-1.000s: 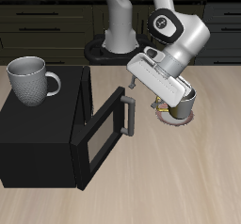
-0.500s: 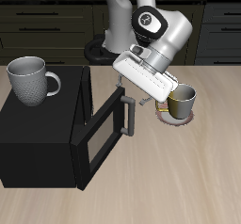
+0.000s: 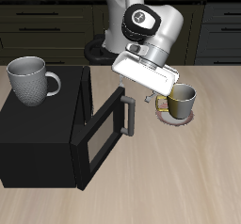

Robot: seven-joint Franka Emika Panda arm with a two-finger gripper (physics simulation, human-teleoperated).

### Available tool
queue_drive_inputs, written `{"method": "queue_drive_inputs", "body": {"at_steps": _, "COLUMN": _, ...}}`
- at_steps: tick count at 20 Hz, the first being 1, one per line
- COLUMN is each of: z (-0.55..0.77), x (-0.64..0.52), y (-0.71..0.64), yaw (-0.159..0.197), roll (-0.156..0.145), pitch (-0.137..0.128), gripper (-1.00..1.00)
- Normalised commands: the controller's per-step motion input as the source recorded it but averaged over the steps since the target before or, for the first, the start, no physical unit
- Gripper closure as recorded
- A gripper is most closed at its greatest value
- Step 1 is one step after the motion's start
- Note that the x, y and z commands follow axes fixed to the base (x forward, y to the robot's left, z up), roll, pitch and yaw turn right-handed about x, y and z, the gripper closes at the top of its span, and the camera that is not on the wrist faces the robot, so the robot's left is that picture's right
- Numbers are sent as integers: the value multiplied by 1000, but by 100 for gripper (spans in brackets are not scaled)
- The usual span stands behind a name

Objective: Open the microwave

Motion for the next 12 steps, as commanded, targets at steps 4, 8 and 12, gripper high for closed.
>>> {"method": "queue_drive_inputs", "body": {"at_steps": 4, "z": 11, "x": 23, "y": 175, "yaw": 176, "roll": 100, "pitch": -53, "gripper": -100}}
{"method": "queue_drive_inputs", "body": {"at_steps": 8, "z": 82, "x": 73, "y": -77, "yaw": 119, "roll": 13, "pitch": -65, "gripper": -100}}
{"method": "queue_drive_inputs", "body": {"at_steps": 12, "z": 77, "x": 4, "y": -310, "yaw": 19, "roll": -9, "pitch": 6, "gripper": -100}}
